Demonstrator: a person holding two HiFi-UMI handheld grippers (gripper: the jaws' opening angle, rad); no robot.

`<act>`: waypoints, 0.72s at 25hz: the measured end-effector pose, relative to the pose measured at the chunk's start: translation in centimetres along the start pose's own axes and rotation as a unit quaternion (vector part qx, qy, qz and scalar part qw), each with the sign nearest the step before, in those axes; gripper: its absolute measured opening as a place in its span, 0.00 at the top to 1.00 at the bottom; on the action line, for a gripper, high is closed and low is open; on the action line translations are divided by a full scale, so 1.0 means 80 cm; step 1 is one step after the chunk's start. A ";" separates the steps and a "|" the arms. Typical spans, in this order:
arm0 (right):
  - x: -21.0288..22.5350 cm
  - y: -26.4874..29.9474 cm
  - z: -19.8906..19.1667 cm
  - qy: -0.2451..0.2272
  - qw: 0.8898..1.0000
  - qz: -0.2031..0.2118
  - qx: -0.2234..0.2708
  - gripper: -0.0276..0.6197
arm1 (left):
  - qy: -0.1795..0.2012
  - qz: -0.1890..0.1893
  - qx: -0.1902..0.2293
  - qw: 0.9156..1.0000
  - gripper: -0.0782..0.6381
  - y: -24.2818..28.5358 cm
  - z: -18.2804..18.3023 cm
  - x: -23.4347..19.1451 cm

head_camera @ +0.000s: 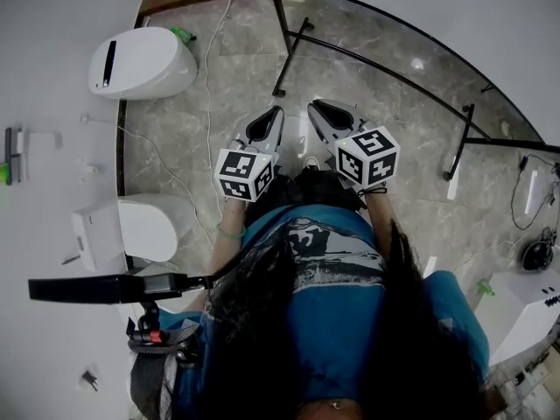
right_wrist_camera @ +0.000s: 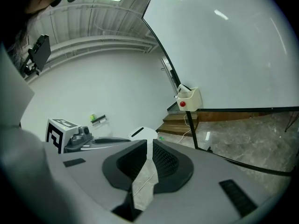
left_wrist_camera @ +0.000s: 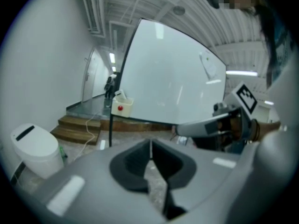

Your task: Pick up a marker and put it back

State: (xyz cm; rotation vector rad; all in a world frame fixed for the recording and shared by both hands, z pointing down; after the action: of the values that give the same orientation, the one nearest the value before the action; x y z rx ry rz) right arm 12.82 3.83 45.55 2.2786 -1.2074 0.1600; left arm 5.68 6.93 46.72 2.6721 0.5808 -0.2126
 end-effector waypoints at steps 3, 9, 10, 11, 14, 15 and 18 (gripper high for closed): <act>-0.021 -0.003 -0.001 0.006 1.000 0.015 -0.005 0.89 | -0.008 0.017 -0.005 1.000 0.88 -0.031 -0.008 0.005; -0.066 0.021 -0.024 0.007 0.999 0.042 -0.023 0.89 | -0.033 0.056 -0.015 0.998 0.88 -0.089 -0.043 -0.016; -0.073 0.025 -0.030 0.005 0.999 0.045 -0.026 0.89 | -0.036 0.061 -0.013 0.997 0.88 -0.097 -0.048 -0.019; -0.081 0.029 -0.036 0.003 0.998 0.048 -0.030 0.89 | -0.037 0.064 -0.011 0.997 0.88 -0.104 -0.052 -0.022; -0.100 0.035 -0.054 -0.006 0.998 0.054 -0.038 0.89 | -0.041 0.068 -0.004 0.997 0.88 -0.119 -0.066 -0.026; -0.104 0.037 -0.059 -0.007 0.998 0.054 -0.040 0.89 | -0.043 0.068 -0.004 0.997 0.88 -0.123 -0.071 -0.026; -0.122 0.034 -0.077 -0.003 0.998 0.052 -0.043 0.89 | -0.046 0.066 -0.003 0.997 0.88 -0.144 -0.090 -0.022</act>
State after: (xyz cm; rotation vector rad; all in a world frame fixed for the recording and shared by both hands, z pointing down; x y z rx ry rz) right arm 5.78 12.96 48.45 2.1461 -1.3116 0.1368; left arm -0.33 18.86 49.67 2.6651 0.3745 -0.2946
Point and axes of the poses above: the fingertips, and each gripper's own axes: y forward along the fingers, x to its right, z out of its top, the point moved 1 cm from there along -y, backward along the fingers, and after that the axes turned 8 degrees about -z, right-handed, at the moved point
